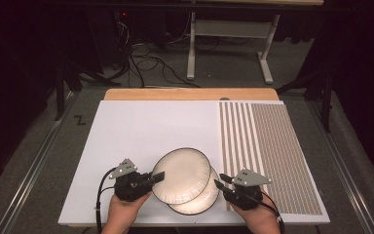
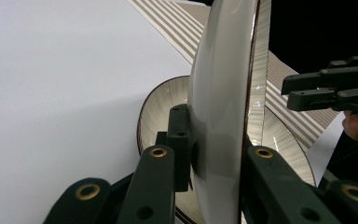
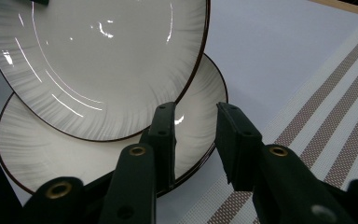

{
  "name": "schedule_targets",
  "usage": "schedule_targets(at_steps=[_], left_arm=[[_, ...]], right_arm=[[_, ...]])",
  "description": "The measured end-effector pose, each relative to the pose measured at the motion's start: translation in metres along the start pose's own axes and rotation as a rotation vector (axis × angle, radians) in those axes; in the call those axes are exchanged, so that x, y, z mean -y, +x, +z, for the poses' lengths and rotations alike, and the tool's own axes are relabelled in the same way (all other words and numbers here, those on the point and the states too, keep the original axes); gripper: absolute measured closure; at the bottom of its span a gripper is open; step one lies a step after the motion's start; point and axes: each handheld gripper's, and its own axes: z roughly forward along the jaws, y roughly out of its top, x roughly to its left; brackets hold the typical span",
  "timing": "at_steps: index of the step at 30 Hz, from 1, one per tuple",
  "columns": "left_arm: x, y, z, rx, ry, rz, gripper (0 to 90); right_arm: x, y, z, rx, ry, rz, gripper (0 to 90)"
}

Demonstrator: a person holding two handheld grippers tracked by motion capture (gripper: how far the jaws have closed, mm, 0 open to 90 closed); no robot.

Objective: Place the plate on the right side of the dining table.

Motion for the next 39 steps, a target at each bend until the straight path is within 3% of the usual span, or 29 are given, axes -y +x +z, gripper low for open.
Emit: schedule_targets(at_steps=[7,16,23,27,32,39], left_arm=[[0.001,-0.002,0.0,0.006,-0.01,0.033,79.1],[0.001,-0.002,0.0,0.008,-0.014,0.05,79.0],[0.001,-0.003,0.0,0.009,-0.021,0.065,78.9],[0.001,-0.003,0.0,0.01,-0.023,0.072,78.9],[0.001,-0.003,0.0,0.012,-0.026,0.077,78.9],[0.002,-0.005,0.0,0.014,-0.032,0.109,78.8]], right_arm=[[0.002,-0.007,-0.015,-0.01,-0.036,0.024,57.4],[0.011,-0.015,-0.032,0.007,-0.09,0.061,26.2],[0.013,-0.016,-0.04,0.014,-0.115,0.069,13.3],[0.011,-0.014,-0.04,0.015,-0.123,0.065,0.9],[0.011,-0.013,-0.04,0.034,-0.141,0.062,0.2],[0.008,-0.012,-0.03,0.014,-0.131,0.042,0.3]])
